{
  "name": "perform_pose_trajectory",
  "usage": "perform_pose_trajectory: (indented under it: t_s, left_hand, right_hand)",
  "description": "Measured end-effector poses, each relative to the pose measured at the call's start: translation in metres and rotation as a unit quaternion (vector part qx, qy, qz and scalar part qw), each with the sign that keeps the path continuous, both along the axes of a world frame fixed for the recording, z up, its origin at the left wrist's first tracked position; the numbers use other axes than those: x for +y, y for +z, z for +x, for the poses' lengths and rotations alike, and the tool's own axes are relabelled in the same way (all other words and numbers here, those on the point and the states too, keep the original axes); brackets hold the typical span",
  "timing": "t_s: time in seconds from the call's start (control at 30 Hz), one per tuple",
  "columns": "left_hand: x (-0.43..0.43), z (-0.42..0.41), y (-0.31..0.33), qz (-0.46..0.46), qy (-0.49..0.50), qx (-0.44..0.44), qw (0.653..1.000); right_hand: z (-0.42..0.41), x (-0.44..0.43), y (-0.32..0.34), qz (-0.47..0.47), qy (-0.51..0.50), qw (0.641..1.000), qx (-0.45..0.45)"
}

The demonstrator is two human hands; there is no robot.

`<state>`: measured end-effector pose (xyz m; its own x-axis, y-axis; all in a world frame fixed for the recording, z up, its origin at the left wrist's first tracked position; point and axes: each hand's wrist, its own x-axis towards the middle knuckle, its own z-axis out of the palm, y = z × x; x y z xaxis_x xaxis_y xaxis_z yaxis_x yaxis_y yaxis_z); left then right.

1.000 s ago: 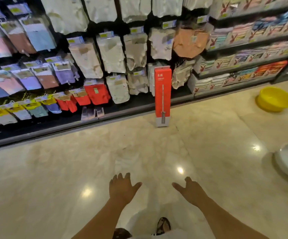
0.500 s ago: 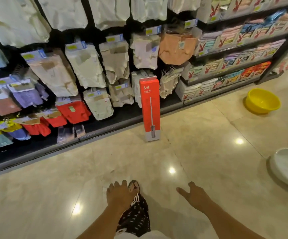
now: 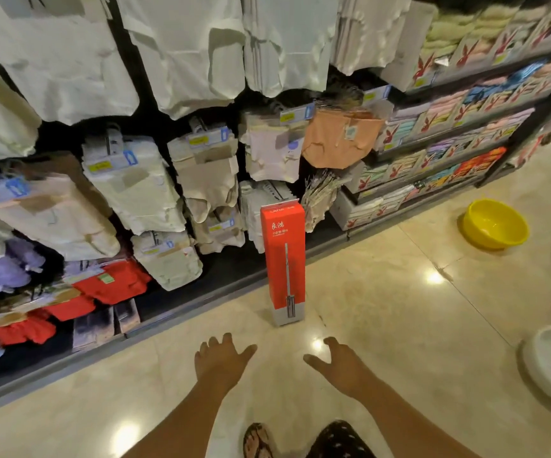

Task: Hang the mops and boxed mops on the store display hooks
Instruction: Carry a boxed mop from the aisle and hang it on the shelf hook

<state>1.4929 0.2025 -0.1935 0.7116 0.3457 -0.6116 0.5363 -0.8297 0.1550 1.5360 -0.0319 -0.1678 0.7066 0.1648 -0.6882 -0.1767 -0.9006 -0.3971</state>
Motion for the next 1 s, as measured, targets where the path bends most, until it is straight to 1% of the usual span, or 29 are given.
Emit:
perform_pose_trajectory:
  t_s: [0.17,0.27,0.33,0.4,0.6,0.73,0.9,1.0]
  left_hand:
    - [-0.013,0.055,-0.024,-0.046,0.009,0.033,0.998]
    - [-0.018,0.097,-0.036,-0.089,0.061,0.029,0.994]
    - [-0.017,0.131,-0.044,-0.11,0.106,0.014,0.988]
    - [-0.016,0.166,-0.051,-0.122,0.134,0.003,0.983]
    - [-0.023,0.275,-0.064,-0.174,0.189,-0.04,0.966]
    - [-0.017,0.333,-0.087,-0.22,0.236,-0.094,0.942]
    - [0.006,0.392,-0.156,-0.296,0.292,-0.141,0.898]
    - [0.017,0.414,-0.197,-0.354,0.305,-0.181,0.865]
  right_hand:
    - [0.063,-0.026,-0.024,-0.034,-0.004,0.997,0.064]
    - [0.113,-0.043,-0.046,-0.075,0.002,0.994,0.082]
    - [0.155,-0.042,-0.059,-0.072,0.028,0.994,0.076]
    - [0.198,-0.031,-0.065,-0.047,0.03,0.996,0.07]
    - [0.327,0.004,-0.075,0.003,-0.005,0.999,0.037]
    - [0.398,0.029,-0.1,0.044,-0.004,0.999,0.019]
    - [0.455,0.058,-0.15,0.189,-0.069,0.98,0.009]
    - [0.476,0.069,-0.196,0.261,-0.076,0.962,-0.016]
